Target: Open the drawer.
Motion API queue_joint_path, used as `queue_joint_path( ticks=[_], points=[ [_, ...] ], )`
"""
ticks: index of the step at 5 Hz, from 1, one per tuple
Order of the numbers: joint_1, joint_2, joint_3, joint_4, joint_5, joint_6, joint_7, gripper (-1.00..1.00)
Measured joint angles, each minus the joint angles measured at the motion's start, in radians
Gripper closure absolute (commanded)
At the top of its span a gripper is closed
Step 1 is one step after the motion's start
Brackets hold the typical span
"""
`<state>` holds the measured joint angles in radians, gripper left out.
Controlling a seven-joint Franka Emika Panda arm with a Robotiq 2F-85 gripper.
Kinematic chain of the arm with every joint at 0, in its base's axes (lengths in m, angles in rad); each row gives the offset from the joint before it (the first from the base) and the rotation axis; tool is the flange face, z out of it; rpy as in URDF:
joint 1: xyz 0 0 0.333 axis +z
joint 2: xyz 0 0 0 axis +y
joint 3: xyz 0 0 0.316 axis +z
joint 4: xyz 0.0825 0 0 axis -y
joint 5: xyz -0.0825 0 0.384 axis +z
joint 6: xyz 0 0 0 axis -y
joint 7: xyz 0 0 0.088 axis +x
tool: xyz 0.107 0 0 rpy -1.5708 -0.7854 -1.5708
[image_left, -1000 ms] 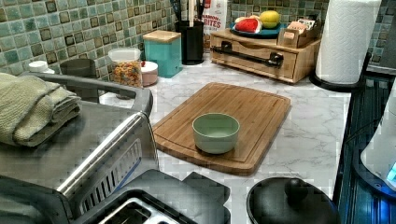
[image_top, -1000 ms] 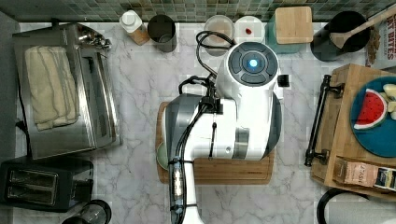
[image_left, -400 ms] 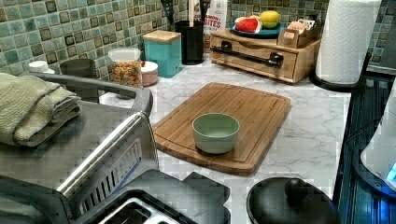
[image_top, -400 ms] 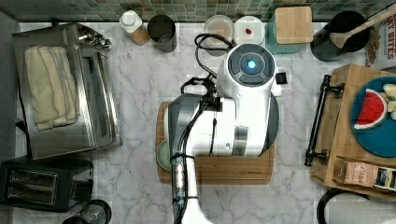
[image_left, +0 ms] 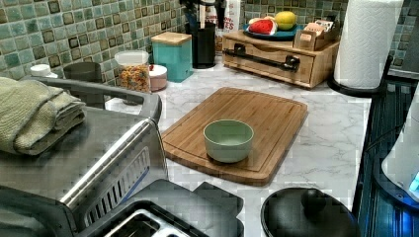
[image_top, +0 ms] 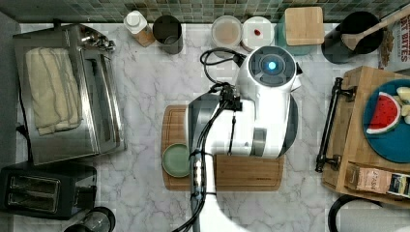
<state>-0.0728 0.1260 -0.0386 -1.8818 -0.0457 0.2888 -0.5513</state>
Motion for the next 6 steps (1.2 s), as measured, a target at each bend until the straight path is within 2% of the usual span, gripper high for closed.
queue_joint_path(
  ticks=[1, 2, 4, 6],
  points=[
    [-0.017, 0.045, -0.022, 0.005, -0.014, 0.027, -0.026, -1.00],
    [-0.053, 0.067, -0.032, -0.017, -0.055, 0.132, -0.078, -1.00],
    [-0.129, 0.069, -0.075, -0.027, -0.135, 0.197, -0.108, -1.00],
    [-0.212, 0.105, -0.111, -0.023, -0.156, 0.263, -0.200, -1.00]
  ],
)
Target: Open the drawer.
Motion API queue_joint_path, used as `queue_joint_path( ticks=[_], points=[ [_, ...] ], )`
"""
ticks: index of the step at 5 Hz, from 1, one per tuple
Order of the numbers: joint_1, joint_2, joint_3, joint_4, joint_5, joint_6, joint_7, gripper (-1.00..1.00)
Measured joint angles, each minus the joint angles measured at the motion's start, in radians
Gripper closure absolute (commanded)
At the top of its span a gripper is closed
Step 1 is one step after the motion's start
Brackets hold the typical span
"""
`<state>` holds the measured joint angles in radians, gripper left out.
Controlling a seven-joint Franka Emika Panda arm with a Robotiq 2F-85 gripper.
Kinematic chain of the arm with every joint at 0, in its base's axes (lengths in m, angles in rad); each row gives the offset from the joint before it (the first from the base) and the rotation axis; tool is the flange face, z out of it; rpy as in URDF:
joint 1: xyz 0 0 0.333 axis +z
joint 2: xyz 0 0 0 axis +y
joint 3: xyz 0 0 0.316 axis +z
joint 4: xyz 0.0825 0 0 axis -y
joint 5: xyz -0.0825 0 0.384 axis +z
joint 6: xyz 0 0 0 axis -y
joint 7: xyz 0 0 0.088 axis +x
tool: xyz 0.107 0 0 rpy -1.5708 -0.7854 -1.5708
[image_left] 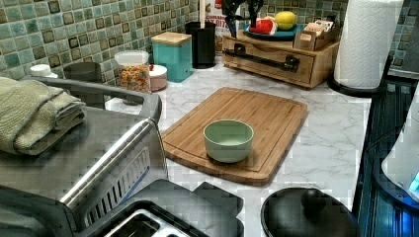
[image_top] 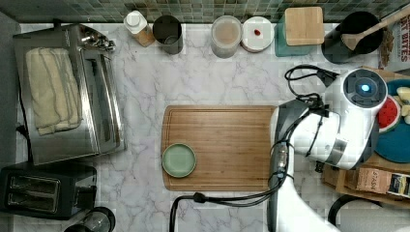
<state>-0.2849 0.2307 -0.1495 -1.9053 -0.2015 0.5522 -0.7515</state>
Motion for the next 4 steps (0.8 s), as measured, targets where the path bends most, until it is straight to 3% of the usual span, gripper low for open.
queue_joint_path(
  ticks=[2, 4],
  points=[
    [-0.054, 0.049, -0.005, -0.006, 0.000, 0.070, -0.017, -1.00],
    [-0.066, 0.075, -0.005, -0.001, 0.000, 0.068, -0.100, -1.00]
  ],
)
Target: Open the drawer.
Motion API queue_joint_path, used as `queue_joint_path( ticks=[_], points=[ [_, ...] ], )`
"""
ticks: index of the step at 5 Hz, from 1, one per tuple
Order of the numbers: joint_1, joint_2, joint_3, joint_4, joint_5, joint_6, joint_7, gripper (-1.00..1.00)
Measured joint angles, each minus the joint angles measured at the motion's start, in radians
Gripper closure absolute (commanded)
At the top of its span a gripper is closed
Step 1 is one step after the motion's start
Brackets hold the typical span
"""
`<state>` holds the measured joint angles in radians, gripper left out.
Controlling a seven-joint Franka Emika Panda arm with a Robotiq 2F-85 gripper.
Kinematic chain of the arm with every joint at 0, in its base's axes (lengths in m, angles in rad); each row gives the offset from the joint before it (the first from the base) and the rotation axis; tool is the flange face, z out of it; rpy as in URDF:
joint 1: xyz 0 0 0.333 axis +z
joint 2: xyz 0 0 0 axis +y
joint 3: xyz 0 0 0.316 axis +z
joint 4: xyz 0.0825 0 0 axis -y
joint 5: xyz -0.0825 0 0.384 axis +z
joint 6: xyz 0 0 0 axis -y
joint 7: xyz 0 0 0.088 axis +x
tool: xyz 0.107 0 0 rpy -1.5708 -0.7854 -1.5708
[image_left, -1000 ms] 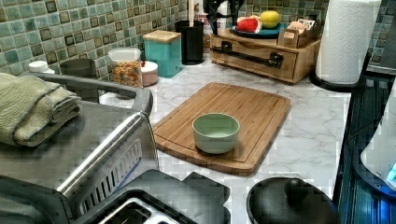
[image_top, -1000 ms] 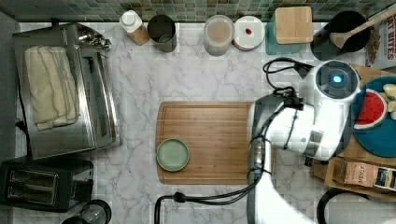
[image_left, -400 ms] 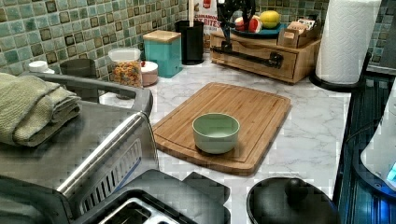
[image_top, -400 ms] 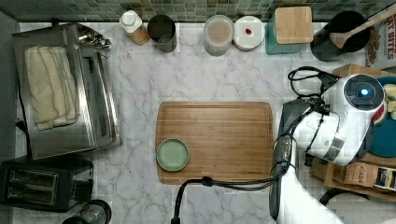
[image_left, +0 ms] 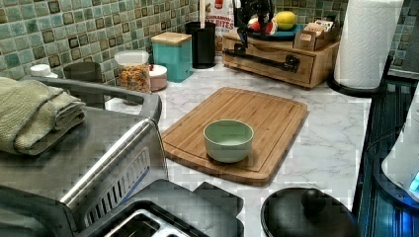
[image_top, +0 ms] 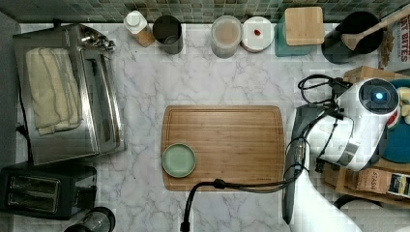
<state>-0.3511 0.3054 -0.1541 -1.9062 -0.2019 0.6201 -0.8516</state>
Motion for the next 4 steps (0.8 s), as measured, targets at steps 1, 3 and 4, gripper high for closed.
queue_joint_path(
  ticks=[1, 3, 4],
  points=[
    [0.001, 0.022, 0.000, -0.001, 0.000, 0.020, 0.000, -1.00],
    [0.001, 0.084, 0.002, 0.001, 0.000, 0.106, 0.000, -1.00],
    [0.008, 0.107, -0.001, -0.009, 0.000, 0.129, 0.000, -1.00]
  ],
)
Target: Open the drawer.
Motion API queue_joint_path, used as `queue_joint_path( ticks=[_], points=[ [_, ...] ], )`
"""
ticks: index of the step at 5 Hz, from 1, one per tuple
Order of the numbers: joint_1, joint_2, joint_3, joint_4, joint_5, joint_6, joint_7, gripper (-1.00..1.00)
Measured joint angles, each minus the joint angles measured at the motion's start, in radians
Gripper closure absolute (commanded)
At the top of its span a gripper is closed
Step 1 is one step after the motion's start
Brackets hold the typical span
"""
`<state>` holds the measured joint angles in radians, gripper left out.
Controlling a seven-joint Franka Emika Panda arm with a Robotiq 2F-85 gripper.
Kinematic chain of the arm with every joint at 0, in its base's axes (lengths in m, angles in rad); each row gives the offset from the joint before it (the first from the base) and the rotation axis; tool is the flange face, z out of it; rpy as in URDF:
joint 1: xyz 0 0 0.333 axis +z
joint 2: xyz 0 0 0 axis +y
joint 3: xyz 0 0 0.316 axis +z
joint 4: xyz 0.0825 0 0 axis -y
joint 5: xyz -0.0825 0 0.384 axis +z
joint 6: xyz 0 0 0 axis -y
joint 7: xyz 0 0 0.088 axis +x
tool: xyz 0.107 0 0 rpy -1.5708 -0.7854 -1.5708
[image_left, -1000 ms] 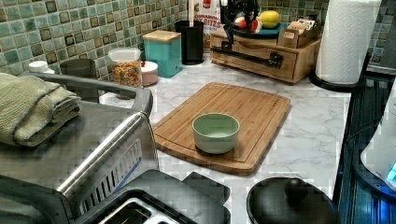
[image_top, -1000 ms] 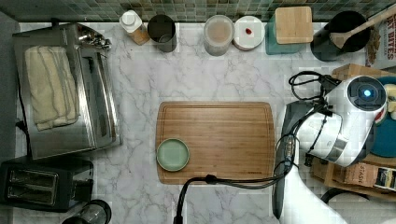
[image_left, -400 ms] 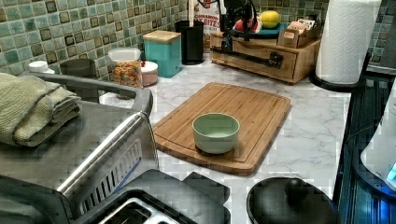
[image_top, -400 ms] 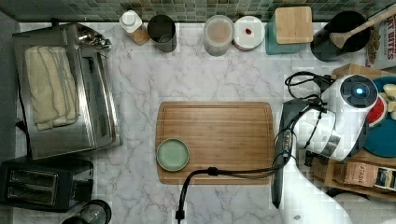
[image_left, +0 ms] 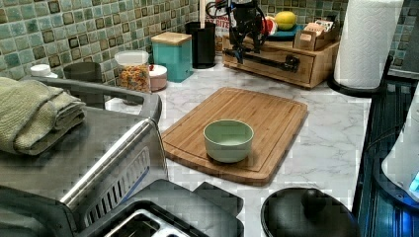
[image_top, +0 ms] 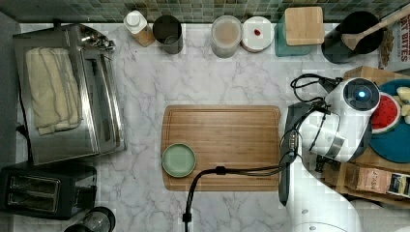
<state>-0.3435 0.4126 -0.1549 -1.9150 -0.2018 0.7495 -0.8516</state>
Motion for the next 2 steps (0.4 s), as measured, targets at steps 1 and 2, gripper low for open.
queue_joint_path(
  ticks=[1, 2],
  points=[
    [0.001, 0.003, 0.003, -0.014, -0.024, -0.001, 0.002, -1.00],
    [0.000, 0.008, 0.004, -0.015, -0.032, -0.001, 0.002, -1.00]
  ],
)
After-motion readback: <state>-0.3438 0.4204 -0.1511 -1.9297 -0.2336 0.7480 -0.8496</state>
